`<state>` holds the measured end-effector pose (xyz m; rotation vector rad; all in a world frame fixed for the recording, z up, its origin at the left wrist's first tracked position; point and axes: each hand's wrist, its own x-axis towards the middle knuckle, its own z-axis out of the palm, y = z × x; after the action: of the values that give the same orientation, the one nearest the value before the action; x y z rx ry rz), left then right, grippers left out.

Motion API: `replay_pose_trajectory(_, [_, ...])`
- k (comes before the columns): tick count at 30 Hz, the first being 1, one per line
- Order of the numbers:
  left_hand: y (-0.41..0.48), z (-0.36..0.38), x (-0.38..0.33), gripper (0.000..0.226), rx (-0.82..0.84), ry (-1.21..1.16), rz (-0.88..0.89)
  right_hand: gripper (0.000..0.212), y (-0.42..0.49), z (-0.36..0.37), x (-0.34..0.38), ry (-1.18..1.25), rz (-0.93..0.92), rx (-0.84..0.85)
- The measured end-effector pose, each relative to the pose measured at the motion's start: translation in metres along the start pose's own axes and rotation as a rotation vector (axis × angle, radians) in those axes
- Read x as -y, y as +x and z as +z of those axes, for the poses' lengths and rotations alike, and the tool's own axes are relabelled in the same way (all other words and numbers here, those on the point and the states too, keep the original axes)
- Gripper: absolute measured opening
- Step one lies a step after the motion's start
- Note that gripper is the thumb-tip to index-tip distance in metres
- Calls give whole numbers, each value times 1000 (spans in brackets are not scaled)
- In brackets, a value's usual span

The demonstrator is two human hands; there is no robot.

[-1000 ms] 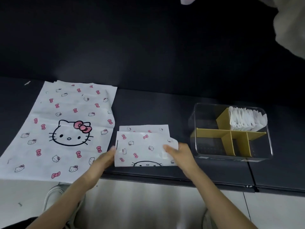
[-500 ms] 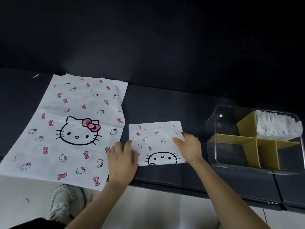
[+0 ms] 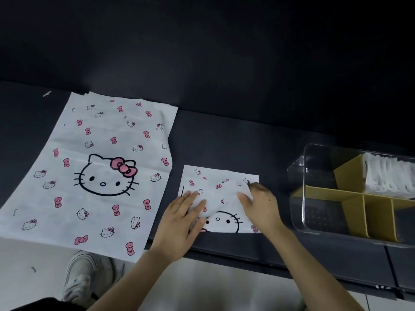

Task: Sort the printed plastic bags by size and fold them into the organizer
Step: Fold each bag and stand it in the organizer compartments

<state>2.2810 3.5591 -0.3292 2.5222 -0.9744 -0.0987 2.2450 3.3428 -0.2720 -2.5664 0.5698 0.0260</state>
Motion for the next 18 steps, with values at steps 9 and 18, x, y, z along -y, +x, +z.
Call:
replay_pose_trajectory(9, [24, -5, 0, 59, 29, 106, -86, 20, 13, 3, -5, -22, 125, 41])
replay_pose_trajectory(18, [20, 8, 5, 62, 96, 232, -58, 19, 15, 10, -8, 120, 195, 22])
